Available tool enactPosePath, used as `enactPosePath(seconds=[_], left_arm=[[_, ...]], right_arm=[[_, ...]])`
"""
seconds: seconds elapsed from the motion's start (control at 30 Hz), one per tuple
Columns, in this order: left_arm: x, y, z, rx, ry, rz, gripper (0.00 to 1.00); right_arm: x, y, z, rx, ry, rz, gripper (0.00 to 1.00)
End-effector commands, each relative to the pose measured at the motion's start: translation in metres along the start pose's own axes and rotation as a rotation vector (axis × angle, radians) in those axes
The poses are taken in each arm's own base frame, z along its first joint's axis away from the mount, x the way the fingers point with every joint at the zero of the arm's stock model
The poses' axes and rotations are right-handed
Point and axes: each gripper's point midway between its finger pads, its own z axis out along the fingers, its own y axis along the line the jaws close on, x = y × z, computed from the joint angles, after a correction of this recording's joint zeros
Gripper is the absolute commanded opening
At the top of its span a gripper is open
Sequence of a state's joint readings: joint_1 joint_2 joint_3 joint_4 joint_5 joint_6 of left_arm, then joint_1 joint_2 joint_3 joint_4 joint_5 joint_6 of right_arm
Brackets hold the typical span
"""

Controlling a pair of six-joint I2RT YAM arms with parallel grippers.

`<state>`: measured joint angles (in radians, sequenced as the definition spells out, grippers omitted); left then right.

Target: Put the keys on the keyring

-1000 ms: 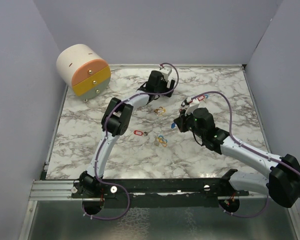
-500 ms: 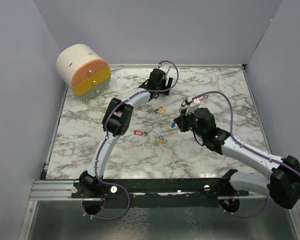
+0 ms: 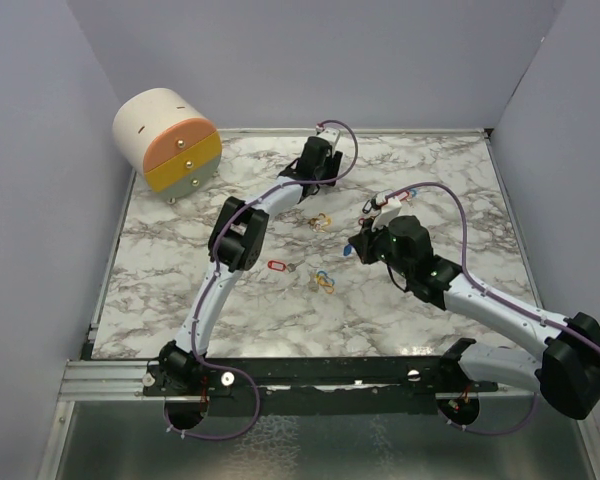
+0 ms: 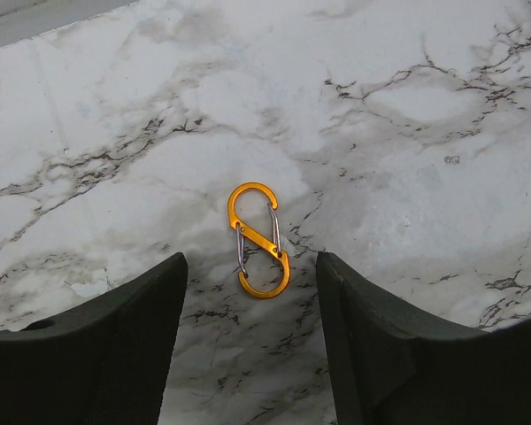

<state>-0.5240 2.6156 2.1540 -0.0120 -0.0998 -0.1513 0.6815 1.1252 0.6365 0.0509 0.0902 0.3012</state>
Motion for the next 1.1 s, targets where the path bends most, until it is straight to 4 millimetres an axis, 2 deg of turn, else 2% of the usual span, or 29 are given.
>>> enactPosePath(seconds=[0.0, 0.23, 0.63, 1.07], left_arm=[[0.010, 0.003, 0.009, -0.020, 0.008, -0.010, 0.61], [0.009, 0.002, 0.012, -0.019, -0.004, -0.013, 0.52], [0.007, -0.002, 0.017, 0.001, -0.030, -0.021, 0.51], [0.012, -0.001, 0.022, -0.004, -0.033, -0.031, 0.36]], right_arm=[[0.000, -0.003, -0.004, 0.019, -0.002, -0.012, 0.01], [0.000, -0.003, -0.003, 0.019, -0.001, -0.016, 0.01], [0.001, -0.003, -0.001, 0.019, 0.004, -0.021, 0.01], [0.003, -0.004, 0.001, 0.021, 0.008, -0.023, 0.01]])
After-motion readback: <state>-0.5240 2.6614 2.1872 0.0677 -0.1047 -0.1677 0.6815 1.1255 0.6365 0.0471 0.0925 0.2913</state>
